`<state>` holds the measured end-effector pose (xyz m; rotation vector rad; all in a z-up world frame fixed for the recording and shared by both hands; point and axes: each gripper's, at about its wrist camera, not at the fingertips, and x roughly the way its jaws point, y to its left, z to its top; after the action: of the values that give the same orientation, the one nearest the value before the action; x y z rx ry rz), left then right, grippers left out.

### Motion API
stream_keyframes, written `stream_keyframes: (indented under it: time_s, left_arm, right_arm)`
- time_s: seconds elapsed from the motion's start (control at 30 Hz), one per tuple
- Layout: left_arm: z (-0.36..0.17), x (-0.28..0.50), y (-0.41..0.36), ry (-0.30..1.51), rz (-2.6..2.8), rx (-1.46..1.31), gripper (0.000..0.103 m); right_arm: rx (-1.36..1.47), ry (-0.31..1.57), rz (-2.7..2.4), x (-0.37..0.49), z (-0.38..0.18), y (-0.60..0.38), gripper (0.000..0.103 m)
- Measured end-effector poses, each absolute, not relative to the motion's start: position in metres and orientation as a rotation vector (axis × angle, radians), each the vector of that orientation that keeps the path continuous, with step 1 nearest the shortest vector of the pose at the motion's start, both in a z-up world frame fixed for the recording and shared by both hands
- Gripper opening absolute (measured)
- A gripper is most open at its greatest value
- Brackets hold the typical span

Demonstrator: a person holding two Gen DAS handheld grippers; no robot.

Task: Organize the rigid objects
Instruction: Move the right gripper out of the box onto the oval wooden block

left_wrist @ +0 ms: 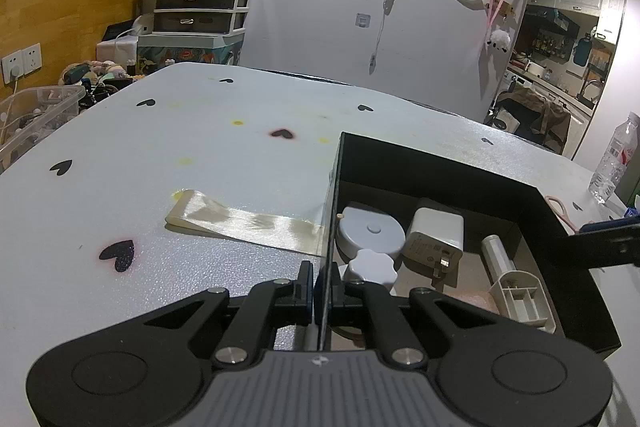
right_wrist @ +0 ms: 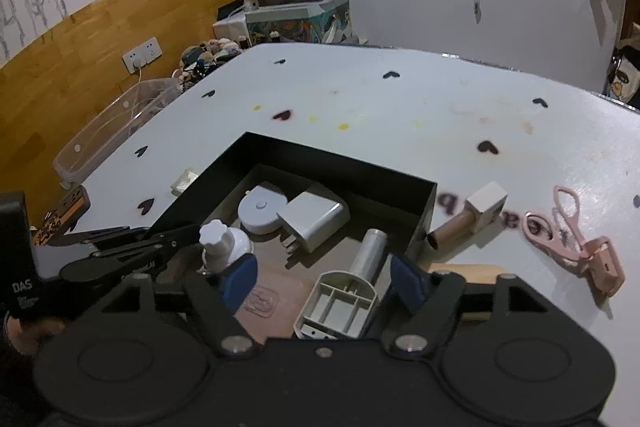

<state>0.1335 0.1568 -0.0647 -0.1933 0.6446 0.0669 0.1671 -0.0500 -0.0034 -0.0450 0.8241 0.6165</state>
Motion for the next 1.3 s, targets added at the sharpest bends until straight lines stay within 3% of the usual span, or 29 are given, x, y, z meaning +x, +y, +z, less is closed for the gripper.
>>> stream_keyframes:
  time_s: [0.27, 0.4, 0.93, 1.3]
  left_arm:
    - [-0.065, 0.133, 0.158, 0.645, 0.067, -0.192, 0.006]
    - [-0.065, 0.133, 0.158, 0.645, 0.066, -0.193, 0.006]
    - [-0.065, 0.133, 0.158, 0.645, 0.066, -0.192, 0.006]
    - [-0.066, 0.132, 0.161, 0.638, 0.067, -0.21, 0.007]
  right_arm:
    - [-0.02, 0.795, 0.636, 0.159, 0.005, -0.064, 0.097]
    - [-0.009, 0.781, 0.642, 0.154, 0.007, -0.073, 0.103]
    - [0.087, 0.689, 0.531, 0.144, -0.019, -0.139, 0.103]
    - [-0.156, 0.663, 0.484, 0.173, -0.067, -0.135, 0.103]
